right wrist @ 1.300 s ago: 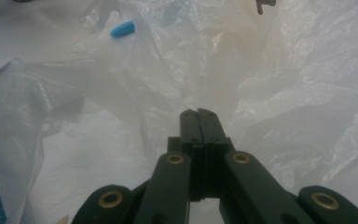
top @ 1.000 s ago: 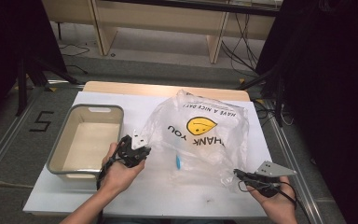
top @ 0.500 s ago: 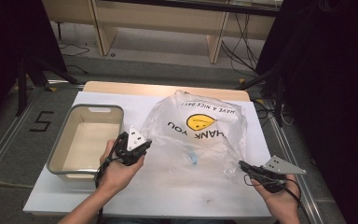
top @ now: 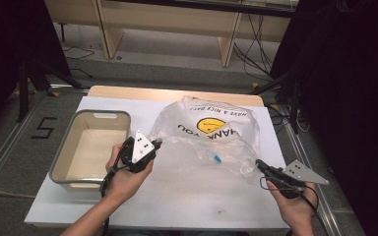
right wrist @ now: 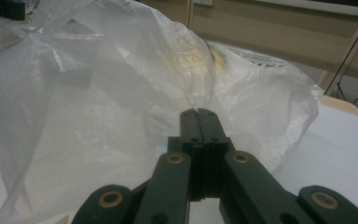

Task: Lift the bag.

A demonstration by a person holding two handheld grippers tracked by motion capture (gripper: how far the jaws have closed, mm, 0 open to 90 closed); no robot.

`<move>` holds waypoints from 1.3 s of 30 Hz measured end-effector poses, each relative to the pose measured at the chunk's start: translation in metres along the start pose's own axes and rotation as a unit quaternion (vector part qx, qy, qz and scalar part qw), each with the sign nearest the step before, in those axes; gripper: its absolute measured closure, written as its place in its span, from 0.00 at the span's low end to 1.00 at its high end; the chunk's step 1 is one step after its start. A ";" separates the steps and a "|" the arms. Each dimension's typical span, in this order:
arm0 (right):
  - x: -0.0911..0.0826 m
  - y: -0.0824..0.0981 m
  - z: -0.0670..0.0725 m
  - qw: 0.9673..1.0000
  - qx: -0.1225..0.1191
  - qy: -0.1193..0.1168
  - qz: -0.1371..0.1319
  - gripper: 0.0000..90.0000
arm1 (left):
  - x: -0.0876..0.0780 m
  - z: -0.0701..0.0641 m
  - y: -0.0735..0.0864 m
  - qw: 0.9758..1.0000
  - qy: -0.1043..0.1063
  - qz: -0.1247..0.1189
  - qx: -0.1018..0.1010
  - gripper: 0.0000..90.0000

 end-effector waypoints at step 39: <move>0.003 -0.055 -0.003 0.991 -0.033 0.063 -0.112 1.00 | -0.017 0.015 -0.049 0.991 -0.052 -0.121 0.002 0.99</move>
Point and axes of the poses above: each handheld gripper's, and its own axes: x roughly forward along the jaws, y roughly out of its underside, z roughly to its left, the point moved 2 cm from there along x, roughly forward along the jaws, and after that the axes turned 9 degrees about -y, right-handed, at the moved point
